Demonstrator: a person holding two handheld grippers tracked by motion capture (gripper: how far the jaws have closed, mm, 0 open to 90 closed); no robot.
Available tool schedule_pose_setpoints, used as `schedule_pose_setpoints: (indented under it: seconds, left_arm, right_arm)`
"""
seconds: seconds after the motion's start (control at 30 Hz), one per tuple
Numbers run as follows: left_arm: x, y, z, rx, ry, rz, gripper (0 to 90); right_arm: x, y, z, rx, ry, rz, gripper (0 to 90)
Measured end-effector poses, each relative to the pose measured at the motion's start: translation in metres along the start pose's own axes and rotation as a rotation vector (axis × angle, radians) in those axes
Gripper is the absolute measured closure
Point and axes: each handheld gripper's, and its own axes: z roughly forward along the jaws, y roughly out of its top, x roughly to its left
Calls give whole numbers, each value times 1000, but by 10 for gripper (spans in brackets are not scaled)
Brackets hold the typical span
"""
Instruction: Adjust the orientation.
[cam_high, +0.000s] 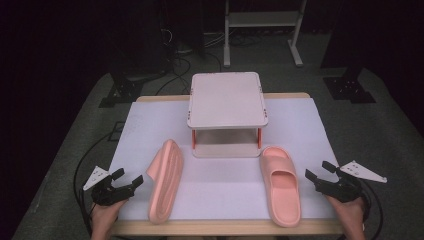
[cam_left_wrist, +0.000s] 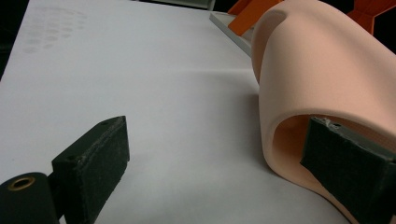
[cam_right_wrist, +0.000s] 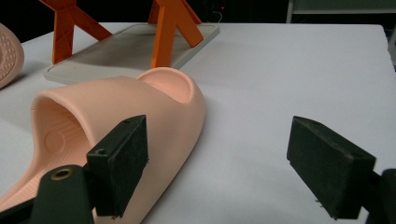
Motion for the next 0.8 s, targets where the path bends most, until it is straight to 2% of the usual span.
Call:
schedule_pose_setpoints:
  seconds: [0.33, 0.6, 0.8]
  left_arm:
    - [0, 0, 1, -2, -5, 8, 74]
    - [-4, -1, 3, 12, -26, 21, 74]
    - [-6, -1, 3, 16, -35, 32, 74]
  right_arm:
    - [1, 0, -2, -5, -4, 5, 200]
    - [5, 1, 0, 0, -1, -11, 199]
    - [5, 2, 1, -4, -1, -5, 199]
